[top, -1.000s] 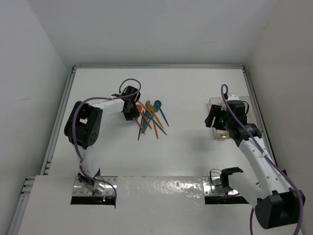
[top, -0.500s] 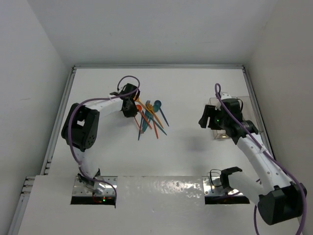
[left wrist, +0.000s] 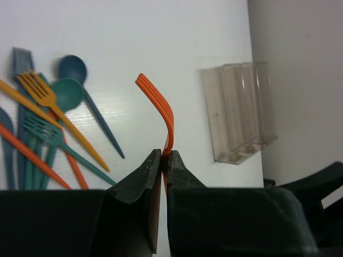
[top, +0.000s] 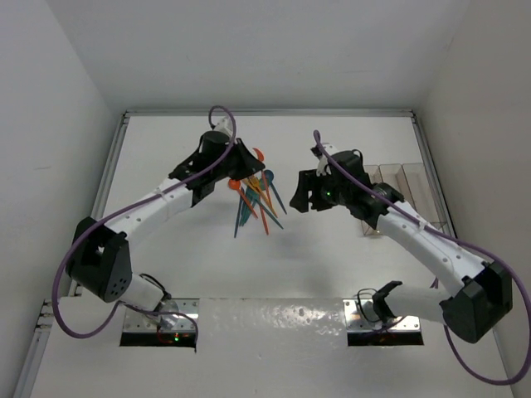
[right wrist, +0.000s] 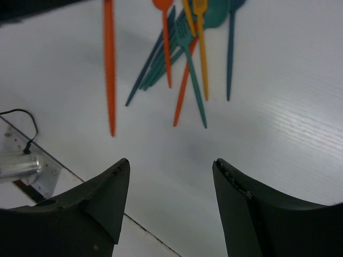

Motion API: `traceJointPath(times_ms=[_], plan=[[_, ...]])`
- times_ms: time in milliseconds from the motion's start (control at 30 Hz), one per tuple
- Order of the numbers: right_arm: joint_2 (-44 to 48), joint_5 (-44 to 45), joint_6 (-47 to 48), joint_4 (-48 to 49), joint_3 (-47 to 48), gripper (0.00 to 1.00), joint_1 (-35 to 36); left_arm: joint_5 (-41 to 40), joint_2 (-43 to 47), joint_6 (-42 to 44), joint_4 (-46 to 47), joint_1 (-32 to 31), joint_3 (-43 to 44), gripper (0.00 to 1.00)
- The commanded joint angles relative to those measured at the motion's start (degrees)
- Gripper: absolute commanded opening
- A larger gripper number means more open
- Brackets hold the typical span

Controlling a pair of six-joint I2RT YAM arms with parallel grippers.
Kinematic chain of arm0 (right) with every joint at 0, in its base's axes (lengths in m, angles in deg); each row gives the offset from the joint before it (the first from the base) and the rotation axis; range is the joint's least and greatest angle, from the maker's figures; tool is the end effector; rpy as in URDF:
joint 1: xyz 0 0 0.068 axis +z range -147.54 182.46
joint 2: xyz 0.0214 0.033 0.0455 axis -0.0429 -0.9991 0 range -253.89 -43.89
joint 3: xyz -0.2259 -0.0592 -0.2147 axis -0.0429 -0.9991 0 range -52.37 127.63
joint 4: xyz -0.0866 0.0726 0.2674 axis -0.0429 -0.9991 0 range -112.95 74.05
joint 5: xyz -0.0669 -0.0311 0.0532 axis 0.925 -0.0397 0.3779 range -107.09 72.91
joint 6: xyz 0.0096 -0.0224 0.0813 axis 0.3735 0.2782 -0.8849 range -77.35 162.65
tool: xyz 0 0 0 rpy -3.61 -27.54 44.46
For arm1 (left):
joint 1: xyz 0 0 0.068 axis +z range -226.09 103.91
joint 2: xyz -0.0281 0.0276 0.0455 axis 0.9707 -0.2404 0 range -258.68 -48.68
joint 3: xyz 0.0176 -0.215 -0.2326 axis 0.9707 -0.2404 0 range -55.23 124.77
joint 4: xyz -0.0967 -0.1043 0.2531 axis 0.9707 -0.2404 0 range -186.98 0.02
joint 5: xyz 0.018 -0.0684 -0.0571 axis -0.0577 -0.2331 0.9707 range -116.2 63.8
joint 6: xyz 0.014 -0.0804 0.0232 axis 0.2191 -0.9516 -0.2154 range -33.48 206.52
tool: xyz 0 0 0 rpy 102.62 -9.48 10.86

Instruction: Sort the eating utensils into containers

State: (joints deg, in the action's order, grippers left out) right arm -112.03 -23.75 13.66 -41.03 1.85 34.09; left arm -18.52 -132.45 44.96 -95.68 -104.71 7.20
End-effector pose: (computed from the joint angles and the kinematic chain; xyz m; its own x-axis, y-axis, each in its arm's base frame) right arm 0.2524 0.1655 0.2996 -0.7584 0.0983 -0.6444 -0.2629 0.8584 0.4404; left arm 0.3435 -0.1987 0.3098 -0.6829 -0.3764 -0.6261 0.1687 0.7527 -0.6364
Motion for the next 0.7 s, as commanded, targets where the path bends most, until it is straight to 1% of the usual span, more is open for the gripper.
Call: traceJointPath(times_ms=[0,133,233,333,433,533,567,633,667], plan=[[-2.08,-2.39,-2.12,5.65,4.84,0.63,2.99,2.69,1.94,-0.45,4.64,-2.22,-0.91,0.0],[-4.72,-3.1,-3.96,8.81,7.04,0.61,5.27,1.73,2.64,-0.28,6.66,-3.72,-1.44,0.0],[-7.0,-2.14,-4.49,9.26,8.36,0.59,6.68,1.98,3.43,-1.06,7.45,-4.25,-2.4,0.0],[-9.02,0.23,-4.58,9.7,8.19,0.55,8.35,1.55,5.01,-1.68,8.07,-5.04,-3.54,0.0],[-9.99,1.29,-5.19,11.19,7.66,0.49,9.05,0.85,6.85,-2.12,8.86,-5.65,-5.04,0.0],[-11.31,3.05,-5.28,11.81,7.83,0.41,10.02,0.93,8.53,-2.91,10.79,-5.74,-7.76,0.0],[-11.4,3.66,-5.37,11.81,7.75,0.33,10.11,0.93,8.71,-2.74,10.62,-5.74,-7.94,0.0],[-10.88,5.16,-5.72,12.07,7.48,0.24,10.11,1.37,9.23,-2.56,10.44,-5.83,-8.55,0.0],[-10.53,5.68,-5.81,12.25,7.05,0.17,10.2,1.54,9.41,-2.39,10.35,-5.83,-9.34,0.0]])
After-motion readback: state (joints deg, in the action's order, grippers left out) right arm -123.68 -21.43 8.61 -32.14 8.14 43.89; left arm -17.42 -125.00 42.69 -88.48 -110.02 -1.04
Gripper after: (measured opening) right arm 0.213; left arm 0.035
